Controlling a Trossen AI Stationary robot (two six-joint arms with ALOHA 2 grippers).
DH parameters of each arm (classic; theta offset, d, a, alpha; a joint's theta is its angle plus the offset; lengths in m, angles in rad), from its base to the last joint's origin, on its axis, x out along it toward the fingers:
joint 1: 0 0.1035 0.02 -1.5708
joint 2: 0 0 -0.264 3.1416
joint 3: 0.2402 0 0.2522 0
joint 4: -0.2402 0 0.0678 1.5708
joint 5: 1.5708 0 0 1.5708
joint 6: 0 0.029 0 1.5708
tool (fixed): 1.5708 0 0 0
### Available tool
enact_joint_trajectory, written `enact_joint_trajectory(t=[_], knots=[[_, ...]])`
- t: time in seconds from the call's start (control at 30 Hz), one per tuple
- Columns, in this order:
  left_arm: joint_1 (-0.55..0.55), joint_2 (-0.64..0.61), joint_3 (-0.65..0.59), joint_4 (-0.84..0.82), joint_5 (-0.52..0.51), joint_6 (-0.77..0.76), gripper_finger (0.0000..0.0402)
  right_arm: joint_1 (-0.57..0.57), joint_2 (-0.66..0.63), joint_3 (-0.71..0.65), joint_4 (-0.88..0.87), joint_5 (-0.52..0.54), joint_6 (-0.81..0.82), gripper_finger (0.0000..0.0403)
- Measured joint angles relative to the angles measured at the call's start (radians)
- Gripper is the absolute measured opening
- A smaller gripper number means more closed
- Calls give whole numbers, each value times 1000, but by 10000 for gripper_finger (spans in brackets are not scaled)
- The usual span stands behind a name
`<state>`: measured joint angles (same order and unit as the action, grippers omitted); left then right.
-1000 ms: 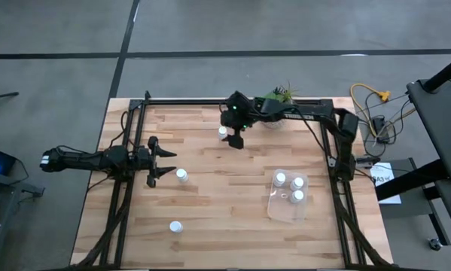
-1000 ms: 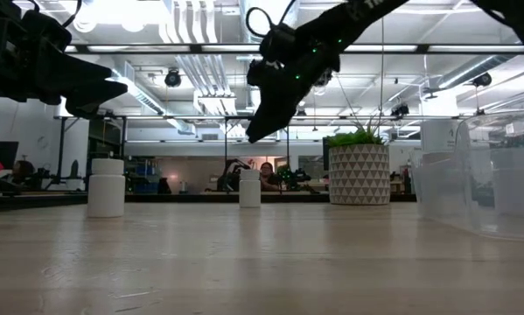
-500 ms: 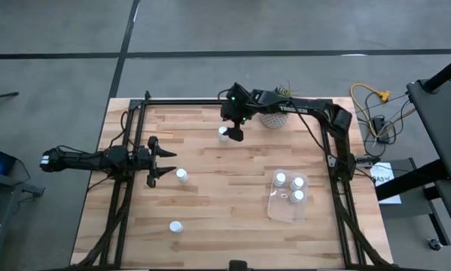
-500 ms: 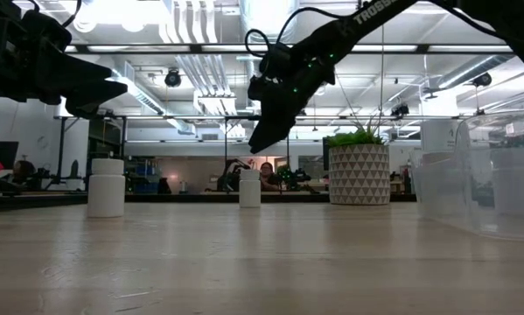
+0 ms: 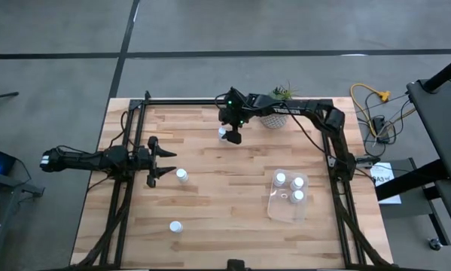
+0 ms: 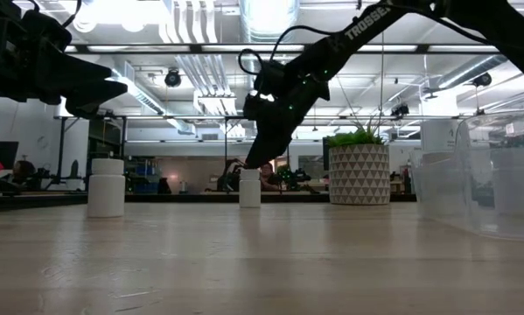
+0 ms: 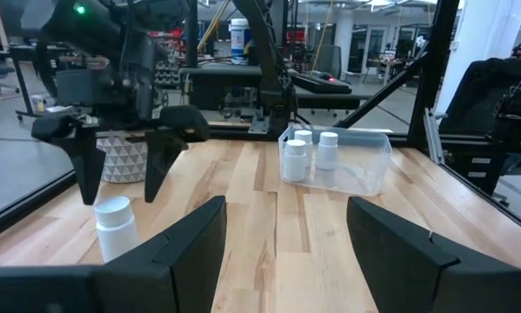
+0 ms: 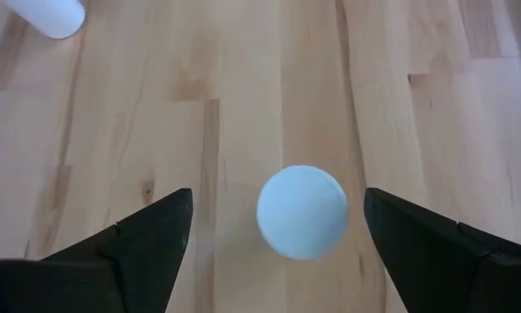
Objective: Pick and place pill bottles into a basket
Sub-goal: Put the white medicine bottle into the transparent bin
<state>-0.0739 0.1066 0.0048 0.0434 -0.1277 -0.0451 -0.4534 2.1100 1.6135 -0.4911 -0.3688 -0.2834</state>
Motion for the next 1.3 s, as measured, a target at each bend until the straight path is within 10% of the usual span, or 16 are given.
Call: enact_joint_trajectory(t=[1.3], knots=[[0, 3, 0, 0, 0, 0, 222, -3, 50, -2, 37, 39, 24, 326]])
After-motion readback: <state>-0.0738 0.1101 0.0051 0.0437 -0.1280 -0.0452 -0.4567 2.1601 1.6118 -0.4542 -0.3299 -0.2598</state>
